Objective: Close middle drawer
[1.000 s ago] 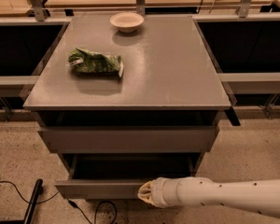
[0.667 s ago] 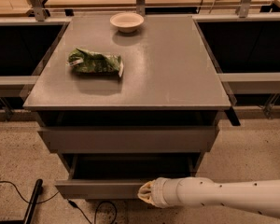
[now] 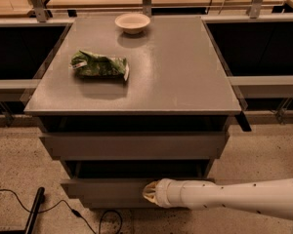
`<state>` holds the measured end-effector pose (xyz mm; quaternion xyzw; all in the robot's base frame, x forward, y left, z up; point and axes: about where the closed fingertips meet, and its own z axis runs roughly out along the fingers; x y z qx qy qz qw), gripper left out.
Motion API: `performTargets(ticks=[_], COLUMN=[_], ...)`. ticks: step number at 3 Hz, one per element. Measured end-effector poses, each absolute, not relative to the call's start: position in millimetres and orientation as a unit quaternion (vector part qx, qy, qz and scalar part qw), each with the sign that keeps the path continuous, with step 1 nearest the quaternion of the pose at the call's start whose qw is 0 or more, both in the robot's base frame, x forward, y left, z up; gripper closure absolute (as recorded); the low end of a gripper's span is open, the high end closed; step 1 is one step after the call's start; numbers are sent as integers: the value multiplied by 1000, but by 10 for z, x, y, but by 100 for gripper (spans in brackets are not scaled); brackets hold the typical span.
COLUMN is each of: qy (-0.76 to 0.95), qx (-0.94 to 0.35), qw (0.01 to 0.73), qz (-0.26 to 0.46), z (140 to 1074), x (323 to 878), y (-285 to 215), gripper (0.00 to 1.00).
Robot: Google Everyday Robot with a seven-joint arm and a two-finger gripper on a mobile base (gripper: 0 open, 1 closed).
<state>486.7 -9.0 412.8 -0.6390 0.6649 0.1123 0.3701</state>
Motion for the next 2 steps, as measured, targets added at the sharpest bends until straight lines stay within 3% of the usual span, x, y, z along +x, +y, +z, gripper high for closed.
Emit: performTargets(ticks=[2], qy=[664], qx=[-615], qw=[417], qz=[84], z=[4226], x=[5348], y=[-364], gripper=[100])
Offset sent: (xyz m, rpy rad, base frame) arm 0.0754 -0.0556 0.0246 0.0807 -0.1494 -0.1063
